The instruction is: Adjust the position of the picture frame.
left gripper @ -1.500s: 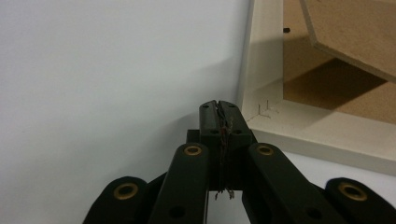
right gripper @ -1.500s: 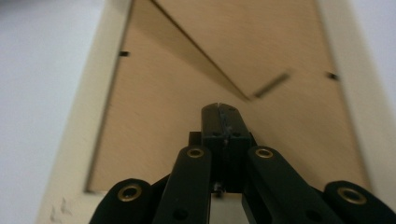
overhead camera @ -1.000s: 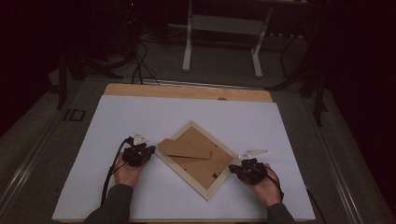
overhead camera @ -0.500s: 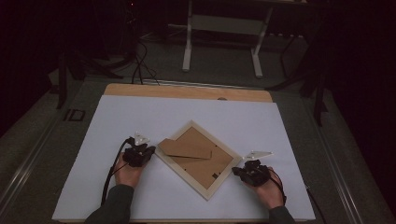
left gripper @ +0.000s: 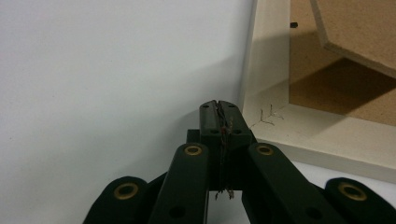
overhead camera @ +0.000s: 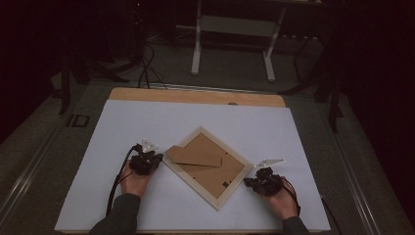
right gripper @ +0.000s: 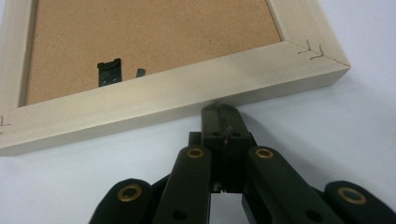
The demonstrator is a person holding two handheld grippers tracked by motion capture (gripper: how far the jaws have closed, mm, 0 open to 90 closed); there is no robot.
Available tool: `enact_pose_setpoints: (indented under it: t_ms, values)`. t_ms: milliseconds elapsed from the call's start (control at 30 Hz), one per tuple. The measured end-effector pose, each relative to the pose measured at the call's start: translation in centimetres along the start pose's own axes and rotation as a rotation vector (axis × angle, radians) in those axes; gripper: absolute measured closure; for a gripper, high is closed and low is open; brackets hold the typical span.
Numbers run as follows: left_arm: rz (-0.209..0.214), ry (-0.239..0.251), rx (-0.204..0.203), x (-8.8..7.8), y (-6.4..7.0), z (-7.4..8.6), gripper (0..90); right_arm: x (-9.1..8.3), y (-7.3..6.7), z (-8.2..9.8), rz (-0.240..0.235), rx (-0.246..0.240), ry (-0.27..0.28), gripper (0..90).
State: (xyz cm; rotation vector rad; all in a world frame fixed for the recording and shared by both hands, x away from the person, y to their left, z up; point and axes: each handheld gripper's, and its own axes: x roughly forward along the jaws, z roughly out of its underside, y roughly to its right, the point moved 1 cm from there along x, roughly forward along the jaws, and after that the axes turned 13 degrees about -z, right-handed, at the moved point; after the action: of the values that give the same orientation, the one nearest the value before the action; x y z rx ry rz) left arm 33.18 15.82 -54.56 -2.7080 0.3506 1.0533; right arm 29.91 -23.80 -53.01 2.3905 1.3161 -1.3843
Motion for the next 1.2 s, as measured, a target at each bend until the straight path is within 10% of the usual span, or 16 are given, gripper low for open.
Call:
enact_pose_setpoints:
  t_ms: [733, 1200]
  values:
    - [-0.008, -0.005, 0.049, -0.8, 1.6, 0.3, 90.0, 0.4, 0.2, -0.7, 0.054, 0.028, 0.018, 90.0]
    - [0.014, -0.016, 0.006, -1.1, 1.7, 0.6, 90.0, 0.6, 0.1, -1.2, 0.057, 0.036, -0.011, 90.0]
